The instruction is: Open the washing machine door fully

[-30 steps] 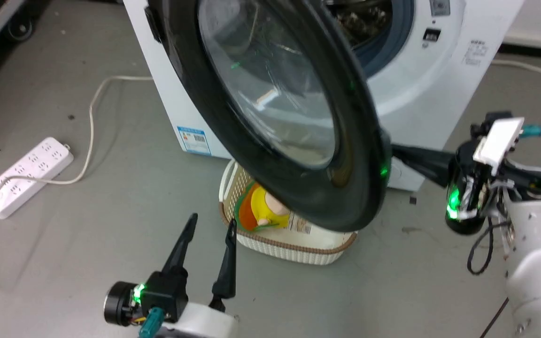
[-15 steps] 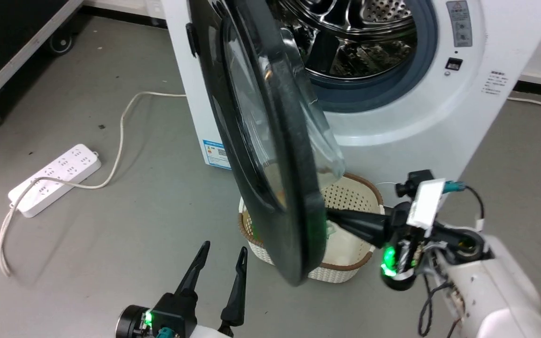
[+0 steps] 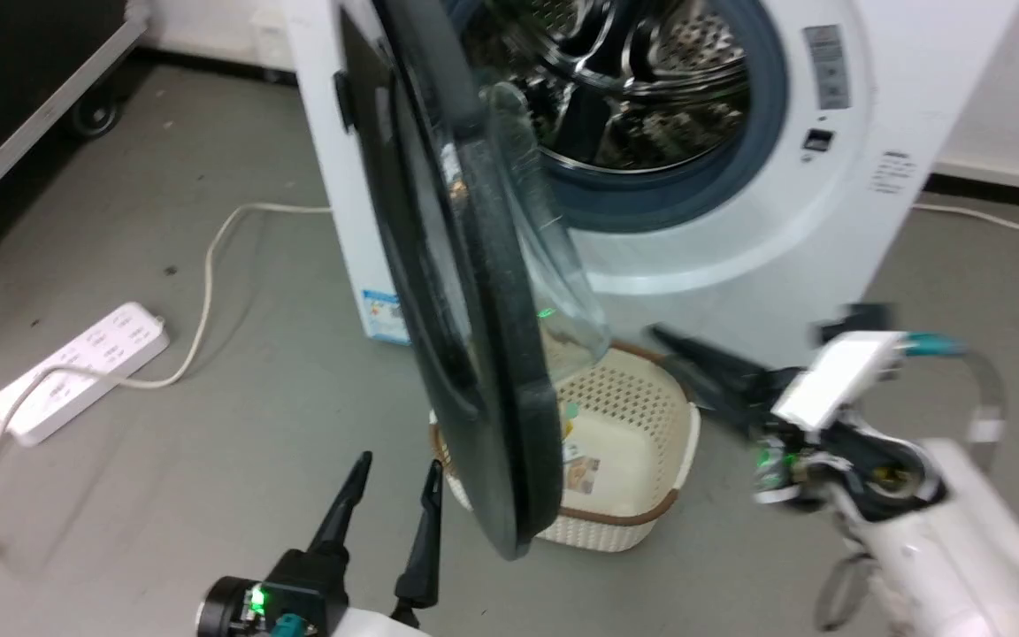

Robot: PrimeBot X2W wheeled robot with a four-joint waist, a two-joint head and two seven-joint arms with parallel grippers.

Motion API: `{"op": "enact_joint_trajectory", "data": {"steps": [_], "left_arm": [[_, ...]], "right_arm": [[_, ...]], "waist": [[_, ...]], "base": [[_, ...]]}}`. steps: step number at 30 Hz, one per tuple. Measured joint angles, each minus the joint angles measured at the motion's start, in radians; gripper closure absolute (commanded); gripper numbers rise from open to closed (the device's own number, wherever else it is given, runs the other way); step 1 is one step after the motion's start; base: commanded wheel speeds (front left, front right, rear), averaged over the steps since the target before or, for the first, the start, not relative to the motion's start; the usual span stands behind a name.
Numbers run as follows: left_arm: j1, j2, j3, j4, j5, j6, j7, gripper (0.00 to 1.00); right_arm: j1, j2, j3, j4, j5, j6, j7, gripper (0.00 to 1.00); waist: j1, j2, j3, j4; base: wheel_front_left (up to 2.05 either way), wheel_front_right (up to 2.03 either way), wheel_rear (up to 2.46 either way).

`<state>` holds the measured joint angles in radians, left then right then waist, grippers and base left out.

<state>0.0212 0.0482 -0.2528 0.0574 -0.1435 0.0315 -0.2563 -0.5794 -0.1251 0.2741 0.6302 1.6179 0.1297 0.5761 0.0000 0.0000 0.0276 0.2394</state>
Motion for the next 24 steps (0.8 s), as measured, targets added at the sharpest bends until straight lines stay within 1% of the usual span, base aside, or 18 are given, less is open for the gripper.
{"op": "enact_joint_trajectory", "data": {"steps": [5,9,12,14,16,18,21,24], "left_arm": [[0.001,0.0,0.034,-0.004,0.001,-0.006,0.0,0.0],[0.001,0.0,0.061,-0.011,0.0,-0.014,0.0,0.0],[0.003,0.0,0.084,-0.015,0.0,-0.017,0.0,0.0],[0.009,0.0,0.103,-0.018,-0.001,-0.018,0.0,0.0],[0.021,0.0,0.116,-0.02,-0.001,-0.023,0.0,0.0],[0.031,0.0,0.13,-0.019,-0.001,-0.026,0.0,0.0],[0.047,0.0,0.143,-0.01,-0.001,-0.041,0.0,0.0],[0.06,0.0,0.146,-0.011,-0.001,-0.045,0.0,0.0]], "right_arm": [[0.096,-0.125,0.021,-0.191,-0.249,0.0,-0.268,0.0],[0.179,-0.227,0.06,-0.323,-0.507,0.0,-0.503,0.0],[0.234,-0.288,0.057,-0.37,-0.701,0.0,-0.674,0.0],[0.278,-0.306,0.041,-0.38,-0.835,0.0,-0.761,0.0],[0.331,-0.294,-0.01,-0.385,-0.943,0.0,-0.802,0.0],[0.39,-0.258,-0.075,-0.401,-1.044,0.0,-0.819,0.0],[0.483,-0.174,-0.158,-0.453,-1.201,0.0,-0.828,0.0],[0.565,-0.08,-0.218,-0.514,-1.309,0.0,-0.83,0.0]], "waist": [[-0.0001,0.0,-0.027,-0.044],[-0.0001,0.0,-0.041,-0.085],[-0.0001,0.0,-0.05,-0.115],[-0.0001,0.0,-0.056,-0.134],[-0.0001,0.0,-0.062,-0.151],[-0.0001,0.0,-0.067,-0.166],[-0.0001,0.0,-0.072,-0.187],[-0.0002,0.0,-0.07,-0.205]], "base": [[0.0,0.0,0.0],[0.0,0.0,0.0],[0.0,0.0,0.0],[0.0,0.0,0.0],[0.0,0.0,0.0],[0.0,0.0,0.0],[0.0,0.0,0.0],[0.0,0.0,0.0]]}}
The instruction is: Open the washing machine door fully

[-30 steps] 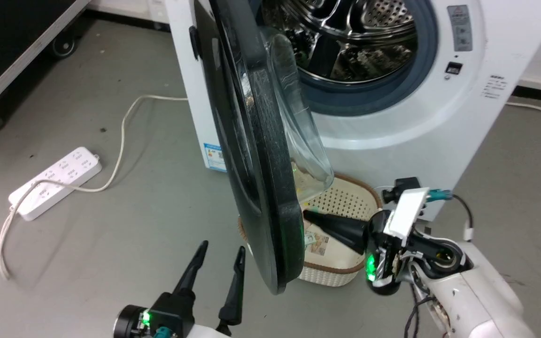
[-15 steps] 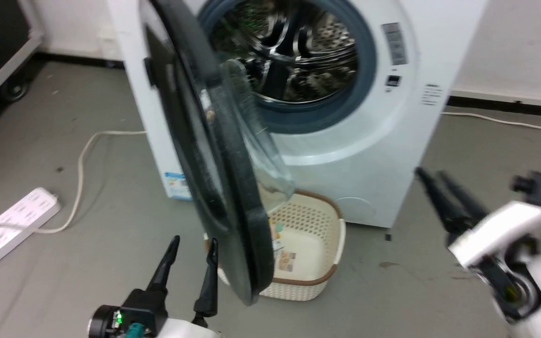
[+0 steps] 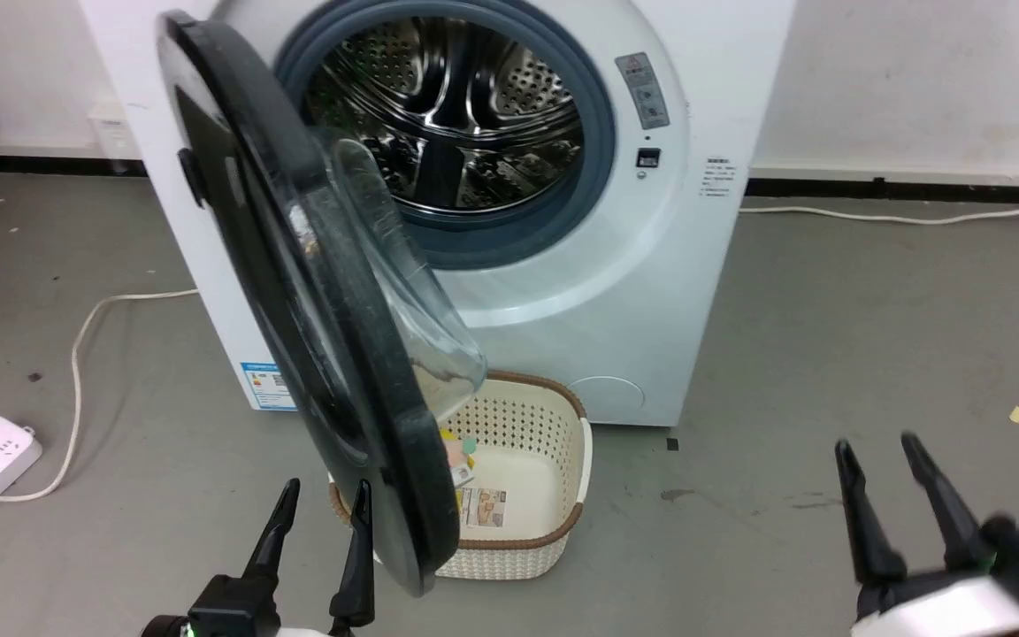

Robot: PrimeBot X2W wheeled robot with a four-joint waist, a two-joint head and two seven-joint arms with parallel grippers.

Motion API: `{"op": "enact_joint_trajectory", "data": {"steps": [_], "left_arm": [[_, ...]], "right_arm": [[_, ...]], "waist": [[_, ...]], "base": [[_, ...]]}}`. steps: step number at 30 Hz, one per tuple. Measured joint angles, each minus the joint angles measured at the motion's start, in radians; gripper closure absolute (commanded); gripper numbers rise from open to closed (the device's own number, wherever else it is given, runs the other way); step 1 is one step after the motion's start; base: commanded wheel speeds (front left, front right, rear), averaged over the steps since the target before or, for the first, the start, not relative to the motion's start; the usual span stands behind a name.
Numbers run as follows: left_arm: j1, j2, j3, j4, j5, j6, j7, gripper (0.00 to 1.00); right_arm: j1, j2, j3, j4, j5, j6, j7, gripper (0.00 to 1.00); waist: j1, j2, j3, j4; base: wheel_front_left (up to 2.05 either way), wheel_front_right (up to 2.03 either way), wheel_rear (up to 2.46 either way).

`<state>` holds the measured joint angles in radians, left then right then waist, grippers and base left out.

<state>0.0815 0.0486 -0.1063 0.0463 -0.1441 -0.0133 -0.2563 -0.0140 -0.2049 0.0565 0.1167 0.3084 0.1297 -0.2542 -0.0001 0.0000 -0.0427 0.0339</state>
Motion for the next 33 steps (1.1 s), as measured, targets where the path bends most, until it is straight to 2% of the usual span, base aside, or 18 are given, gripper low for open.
{"op": "enact_joint_trajectory", "data": {"steps": [3,6,16,17,18,26,32,33], "left_arm": [[0.004,0.0,0.0,0.005,0.003,-0.007,0.0,0.0],[0.009,0.0,-0.006,0.015,0.021,-0.007,0.0,0.0],[0.018,0.0,-0.011,0.016,0.029,0.003,0.0,0.0],[0.018,0.0,-0.012,0.016,0.028,0.004,0.0,0.27],[0.018,0.0,-0.012,0.016,0.028,0.004,0.0,1.0],[0.018,0.0,0.0,0.006,0.016,0.01,0.0,1.0],[-0.014,0.0,0.092,-0.142,-0.023,0.032,0.0,1.0],[-0.035,0.0,0.127,-0.206,-0.029,0.035,0.0,1.0]], "right_arm": [[0.064,0.085,-0.057,-0.051,-0.083,0.0,-0.003,0.0],[0.113,0.128,-0.086,-0.086,-0.161,0.0,-0.003,0.0],[0.137,0.148,-0.103,-0.134,-0.207,0.0,-0.003,0.0],[0.137,0.148,-0.103,-0.134,-0.204,0.0,-0.003,0.0],[0.137,0.148,-0.103,-0.134,-0.199,0.0,-0.003,0.0],[0.137,0.149,-0.103,-0.134,-0.176,0.0,-0.003,0.0],[0.137,0.149,-0.102,-0.134,-0.166,0.0,-0.003,0.0],[0.137,0.149,-0.1,-0.134,-0.166,0.0,-0.003,0.0]], "waist": [[0.0001,0.0,0.004,-0.01],[0.0001,0.0,0.009,-0.013],[0.0002,0.0,0.015,-0.009],[0.0001,0.0,0.015,-0.008],[0.0002,0.0,0.016,-0.007],[0.0002,0.0,0.019,-0.001],[0.0002,0.0,0.024,0.002],[0.0001,0.0,0.025,0.002]], "base": [[0.0,0.0,0.0],[0.0,0.0,0.0],[0.0,0.0,0.0],[0.0,0.0,0.0],[0.0,0.0,0.0],[0.0,0.0,0.0],[0.0,0.0,0.0],[0.0,0.0,0.0]]}}
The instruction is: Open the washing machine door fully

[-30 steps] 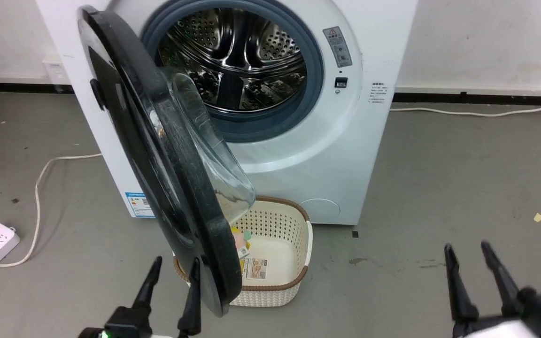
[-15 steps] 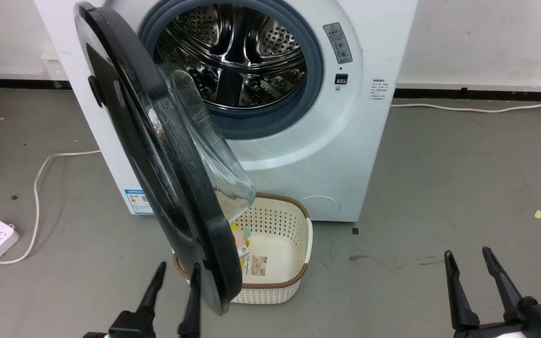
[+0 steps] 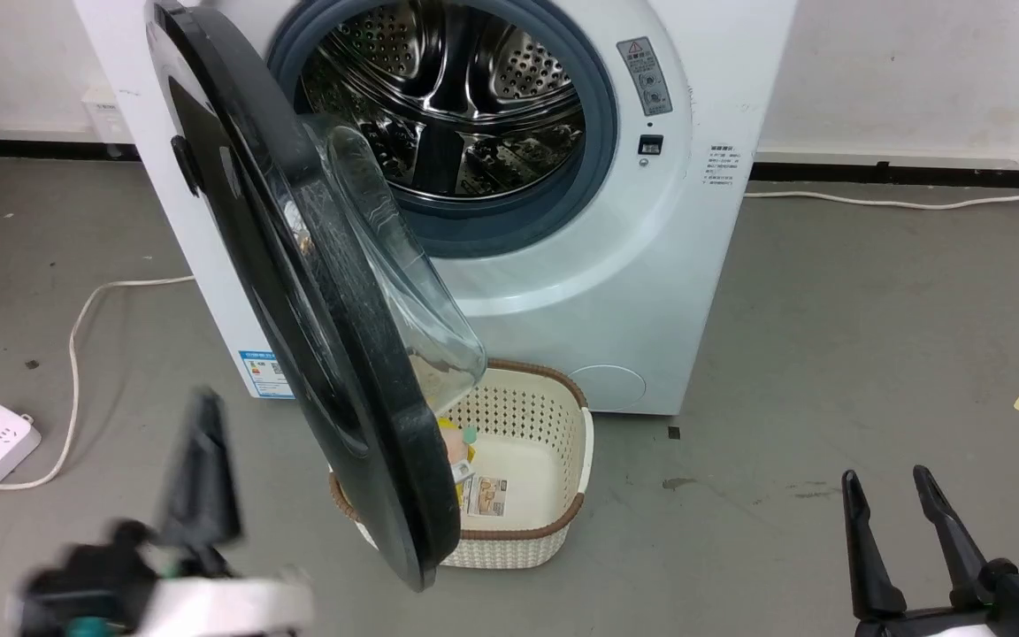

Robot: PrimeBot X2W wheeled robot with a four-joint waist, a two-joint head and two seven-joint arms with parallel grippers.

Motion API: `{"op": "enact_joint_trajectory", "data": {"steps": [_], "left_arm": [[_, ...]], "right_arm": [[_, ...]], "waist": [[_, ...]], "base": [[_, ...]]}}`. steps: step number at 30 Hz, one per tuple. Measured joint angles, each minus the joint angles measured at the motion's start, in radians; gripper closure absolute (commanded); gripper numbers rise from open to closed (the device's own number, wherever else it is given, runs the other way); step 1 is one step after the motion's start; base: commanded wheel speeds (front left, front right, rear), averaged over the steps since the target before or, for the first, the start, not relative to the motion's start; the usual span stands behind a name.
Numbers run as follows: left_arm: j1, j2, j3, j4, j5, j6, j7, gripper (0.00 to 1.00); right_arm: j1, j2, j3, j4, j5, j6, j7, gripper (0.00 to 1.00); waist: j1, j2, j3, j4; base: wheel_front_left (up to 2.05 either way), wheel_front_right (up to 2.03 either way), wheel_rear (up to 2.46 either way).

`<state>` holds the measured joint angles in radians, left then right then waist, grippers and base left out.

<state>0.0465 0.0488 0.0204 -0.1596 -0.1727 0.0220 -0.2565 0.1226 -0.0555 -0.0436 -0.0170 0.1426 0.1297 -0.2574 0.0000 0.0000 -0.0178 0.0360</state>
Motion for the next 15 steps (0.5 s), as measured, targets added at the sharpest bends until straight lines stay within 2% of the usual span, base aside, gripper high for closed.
{"op": "enact_joint_trajectory", "data": {"steps": [1,2,3,5,8,15], "left_arm": [[0.0,0.0,0.0,0.0,0.0,0.0,0.0,1.0],[-0.028,0.0,0.021,-0.075,-0.005,0.011,0.0,1.0],[-0.028,0.0,0.021,-0.075,-0.005,0.011,0.0,1.0],[-0.086,0.0,0.038,-0.18,-0.008,0.02,-0.001,1.0],[-0.121,0.001,0.031,-0.23,-0.004,0.02,-0.001,1.0],[-0.147,0.0,-0.156,-0.253,-0.001,-0.002,-0.001,1.0]], "right_arm": [[0.0,0.0,0.0,0.0,0.0,0.0,0.0,0.0],[0.0,0.0,0.0,0.0,0.0,0.0,0.0,0.0],[0.0,0.0,0.0,0.0,0.0,0.0,0.0,0.0],[0.0,0.0,0.0,0.002,0.0,0.0,0.0,0.0],[0.0,0.0,0.0,0.004,0.001,0.0,0.0,0.0],[-0.002,0.001,-0.003,0.011,0.012,0.0,0.0,0.0]], "waist": [[0.0,0.0,0.0,0.0],[0.0,0.0,0.001,0.001],[0.0,0.0,0.001,0.001],[0.0,0.0,0.002,0.002],[0.0,0.0,0.003,0.002],[0.0,0.0,0.007,-0.013]], "base": [[0.0,0.0,0.0],[0.0,0.0,0.0],[0.0,0.0,0.0],[0.0,0.0,0.0],[0.0,0.0,0.0],[0.0,0.0,0.0]]}}
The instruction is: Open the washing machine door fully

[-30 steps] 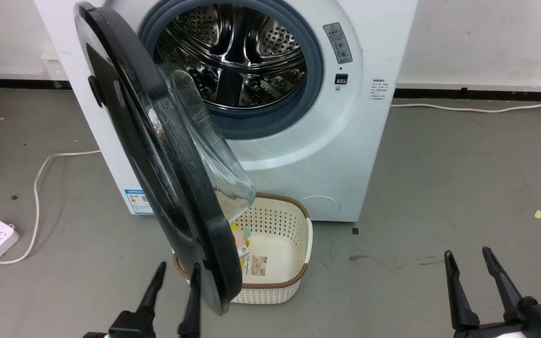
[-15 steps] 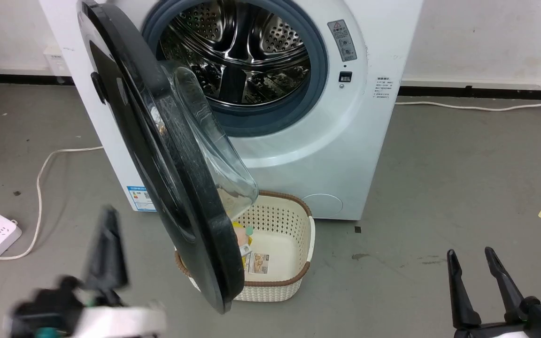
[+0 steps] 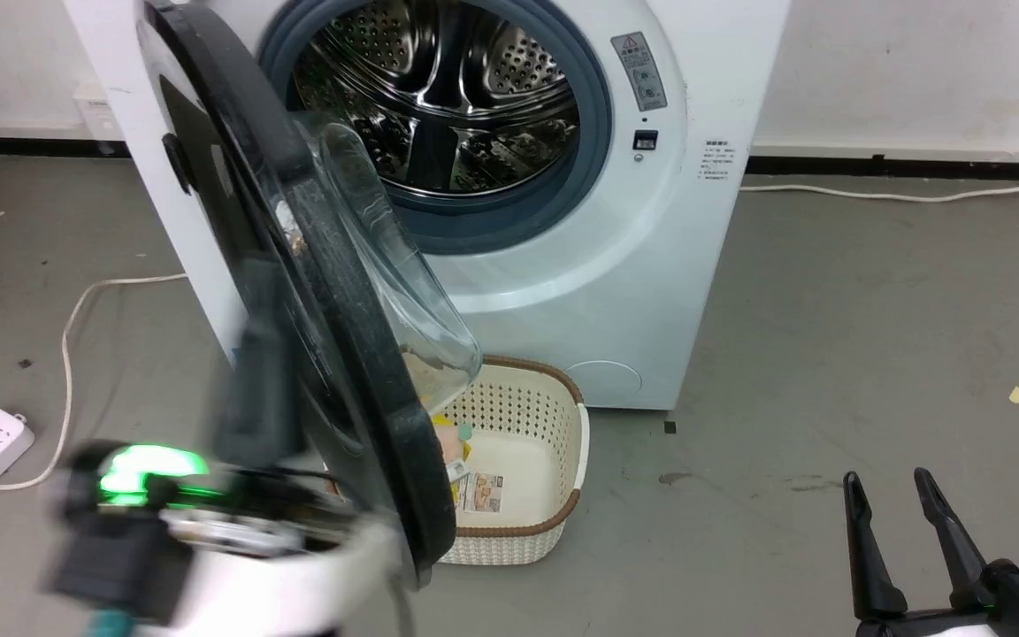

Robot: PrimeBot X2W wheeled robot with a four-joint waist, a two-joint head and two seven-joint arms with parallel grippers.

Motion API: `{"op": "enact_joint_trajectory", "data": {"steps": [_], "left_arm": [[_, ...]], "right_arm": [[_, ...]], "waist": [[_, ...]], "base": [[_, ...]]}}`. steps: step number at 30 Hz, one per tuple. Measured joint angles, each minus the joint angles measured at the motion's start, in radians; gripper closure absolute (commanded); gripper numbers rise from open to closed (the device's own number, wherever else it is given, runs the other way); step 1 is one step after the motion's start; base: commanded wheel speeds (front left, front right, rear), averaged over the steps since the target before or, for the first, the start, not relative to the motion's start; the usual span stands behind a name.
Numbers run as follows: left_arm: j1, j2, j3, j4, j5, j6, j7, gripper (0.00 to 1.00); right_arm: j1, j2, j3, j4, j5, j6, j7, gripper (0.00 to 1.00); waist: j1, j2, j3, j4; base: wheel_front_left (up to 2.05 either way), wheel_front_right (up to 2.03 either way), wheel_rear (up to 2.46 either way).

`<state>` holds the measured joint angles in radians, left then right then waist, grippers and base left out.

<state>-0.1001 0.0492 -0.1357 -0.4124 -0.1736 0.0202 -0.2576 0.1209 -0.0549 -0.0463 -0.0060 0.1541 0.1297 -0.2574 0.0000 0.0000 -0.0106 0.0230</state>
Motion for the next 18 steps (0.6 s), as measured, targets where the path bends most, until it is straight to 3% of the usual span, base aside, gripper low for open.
{"op": "enact_joint_trajectory", "data": {"steps": [4,9,14,18], "left_arm": [[0.035,-0.001,-0.136,0.08,-0.009,-0.011,0.0,1.0],[0.075,-0.001,-0.251,0.276,0.017,-0.032,0.002,1.0],[0.069,-0.001,-0.28,0.45,0.025,-0.028,0.002,1.0],[0.014,-0.001,-0.265,0.604,-0.019,0.005,0.001,1.0]], "right_arm": [[0.0,0.0,-0.002,0.007,0.008,0.0,0.0,0.0],[-0.001,0.0,0.0,0.012,0.016,0.0,0.0,0.0],[-0.002,0.0,0.011,0.021,0.024,0.0,0.0,0.0],[-0.009,0.001,0.021,0.026,0.03,0.0,0.0,0.0]], "waist": [[0.0,0.0,0.005,-0.003],[0.0,0.0,0.012,-0.003],[0.0,0.0,0.023,-0.003],[0.0001,0.0001,0.039,-0.005]], "base": [[0.0,0.0,0.0],[0.0,0.0,0.0],[0.0,0.0,0.0],[0.0,0.0,0.0]]}}
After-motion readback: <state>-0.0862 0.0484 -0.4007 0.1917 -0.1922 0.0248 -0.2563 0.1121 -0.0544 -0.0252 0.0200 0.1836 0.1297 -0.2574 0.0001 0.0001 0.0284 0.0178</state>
